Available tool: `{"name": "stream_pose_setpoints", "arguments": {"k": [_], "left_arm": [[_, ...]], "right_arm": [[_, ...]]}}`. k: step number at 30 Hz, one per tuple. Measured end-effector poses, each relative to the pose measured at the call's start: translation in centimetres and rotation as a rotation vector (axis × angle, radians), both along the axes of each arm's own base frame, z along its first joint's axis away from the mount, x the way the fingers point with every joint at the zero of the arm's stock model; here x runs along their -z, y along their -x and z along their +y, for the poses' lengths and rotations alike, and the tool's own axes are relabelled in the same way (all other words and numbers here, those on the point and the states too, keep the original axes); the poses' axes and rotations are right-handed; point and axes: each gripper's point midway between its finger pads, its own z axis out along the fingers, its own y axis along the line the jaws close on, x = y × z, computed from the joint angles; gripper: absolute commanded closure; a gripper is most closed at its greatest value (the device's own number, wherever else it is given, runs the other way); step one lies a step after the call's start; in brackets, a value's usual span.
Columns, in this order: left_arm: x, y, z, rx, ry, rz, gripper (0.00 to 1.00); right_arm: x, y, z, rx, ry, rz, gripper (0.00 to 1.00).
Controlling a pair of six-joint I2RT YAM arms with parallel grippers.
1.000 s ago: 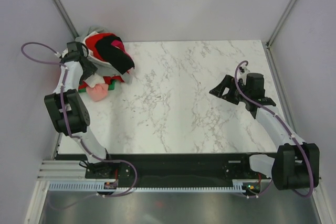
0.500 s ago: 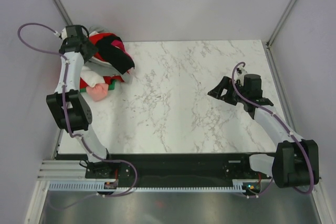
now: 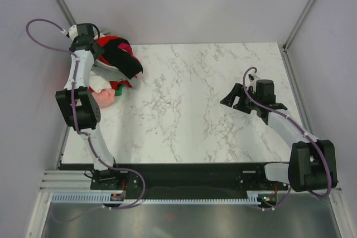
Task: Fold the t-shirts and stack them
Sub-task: Grab the tshirt from the pile
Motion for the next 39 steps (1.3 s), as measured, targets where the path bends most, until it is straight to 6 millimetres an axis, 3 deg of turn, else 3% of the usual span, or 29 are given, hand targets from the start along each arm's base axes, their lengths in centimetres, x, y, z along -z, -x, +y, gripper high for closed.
{"name": "stream_pose_setpoints", "arguments": {"k": [7,10,13,18,26,33,39], "left_arm": [[5.3,5.1,2.8,-0.072,0.039,0.126,0.45],[7.3,6.3,3.8,-0.093,0.070,0.142,0.44],[8.3,6.6,3.5,-0.076,0.097,0.129,0.44],[7.3,5.2,2.4,-0.028,0.118,0.061,0.44],[3.9,3.9,2.3,-0.010,0.099,-0.047,0.43],[3.8,4.0,2.3,-0.011,0.099,-0.046,0.45],[1.3,4.3,2.1,-0.008,0.088,-0.093,0.44]], "right_arm": [[0.9,0.2,0.7,-0.022,0.007,0.018,0.13],[1.1,0.3,0.9,-0.028,0.008,0.018,0.13],[1.3,0.3,1.0,-0.031,0.010,0.022,0.13],[1.6,0.3,1.1,-0.033,0.013,0.026,0.13],[2.0,0.3,1.4,-0.040,0.018,0.030,0.13],[2.4,0.3,1.7,-0.047,0.022,0.035,0.13],[2.7,0.3,1.8,-0.048,0.026,0.043,0.14]]}}
